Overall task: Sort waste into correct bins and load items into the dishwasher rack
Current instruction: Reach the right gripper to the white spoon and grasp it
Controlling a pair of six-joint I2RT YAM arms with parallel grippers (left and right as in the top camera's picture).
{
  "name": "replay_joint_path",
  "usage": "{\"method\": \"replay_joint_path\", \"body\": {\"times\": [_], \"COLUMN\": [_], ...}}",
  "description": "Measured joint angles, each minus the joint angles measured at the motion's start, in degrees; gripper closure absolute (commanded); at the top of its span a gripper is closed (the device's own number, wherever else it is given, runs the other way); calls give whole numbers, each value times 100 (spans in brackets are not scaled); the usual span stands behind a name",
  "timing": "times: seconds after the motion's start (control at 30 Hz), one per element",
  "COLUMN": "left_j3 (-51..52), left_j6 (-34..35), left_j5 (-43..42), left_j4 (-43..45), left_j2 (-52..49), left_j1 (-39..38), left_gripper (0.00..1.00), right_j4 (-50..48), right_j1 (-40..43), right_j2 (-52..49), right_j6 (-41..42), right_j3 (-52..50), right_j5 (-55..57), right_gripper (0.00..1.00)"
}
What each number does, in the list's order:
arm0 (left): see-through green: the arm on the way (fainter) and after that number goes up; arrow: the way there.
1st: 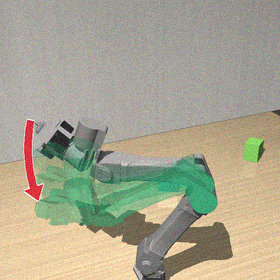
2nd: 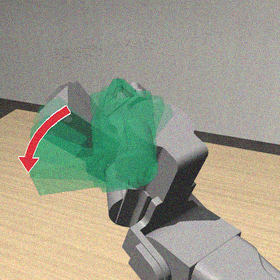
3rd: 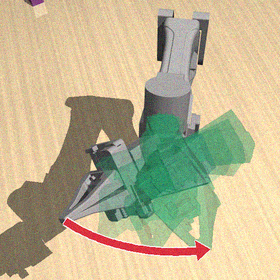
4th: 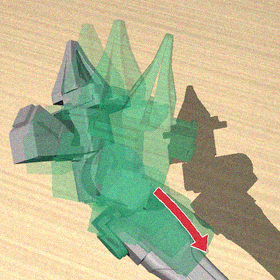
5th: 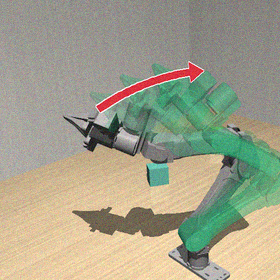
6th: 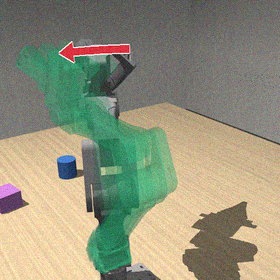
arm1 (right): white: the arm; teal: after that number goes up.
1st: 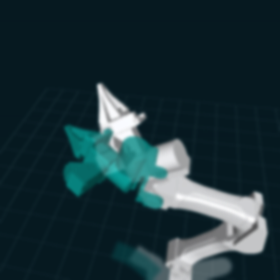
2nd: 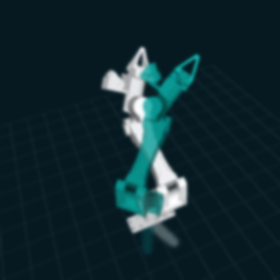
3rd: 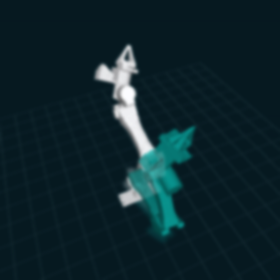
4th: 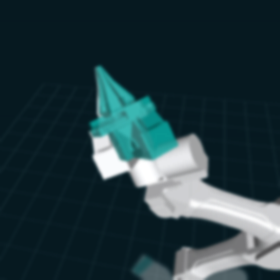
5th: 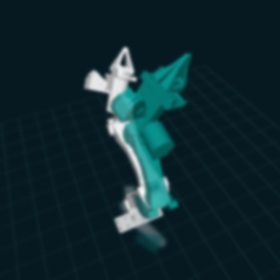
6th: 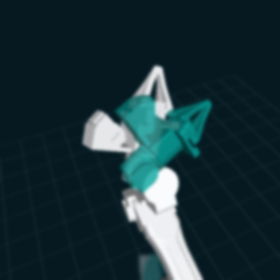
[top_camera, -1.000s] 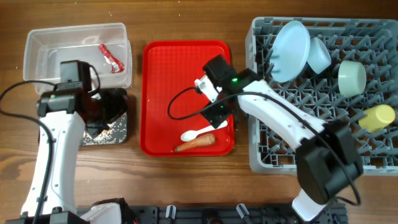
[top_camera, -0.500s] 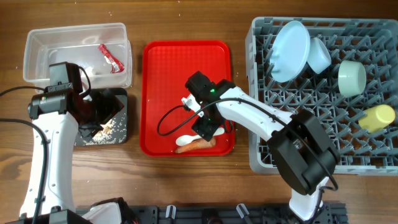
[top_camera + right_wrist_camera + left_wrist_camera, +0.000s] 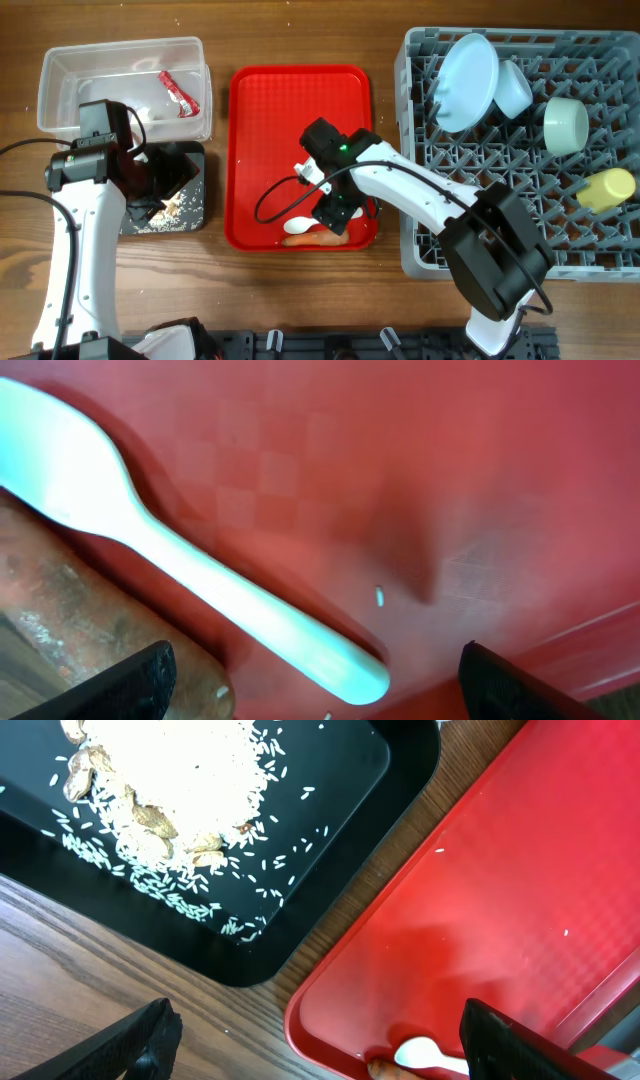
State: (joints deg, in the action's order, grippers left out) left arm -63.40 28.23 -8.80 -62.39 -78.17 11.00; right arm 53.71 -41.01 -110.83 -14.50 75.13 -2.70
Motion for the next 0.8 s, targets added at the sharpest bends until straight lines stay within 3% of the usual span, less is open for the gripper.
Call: {"method": "replay_joint_path", "body": {"times": [0.3, 0.5, 0.63, 0.8], "left_j3": [0, 0, 0, 0], "left_j6": [0, 0, 0, 0], "left_j5": [2, 0, 0, 0], "left_j4": [-24, -70, -94, -105], "left_j2": [0, 0, 0, 0], "left_j1": [0, 0, 0, 0], "left_gripper": [10, 10, 9, 9], "right_j4": [-966, -2212, -2251, -2157], "right_j1": [-11, -24, -20, -20], "right_j2": [55, 96, 96, 92], "right_j6": [-168, 621, 857, 940], "right_j3": [-592, -719, -726, -730], "right_j5": [9, 946, 890, 234], "right_gripper": [5, 26, 48, 48]}}
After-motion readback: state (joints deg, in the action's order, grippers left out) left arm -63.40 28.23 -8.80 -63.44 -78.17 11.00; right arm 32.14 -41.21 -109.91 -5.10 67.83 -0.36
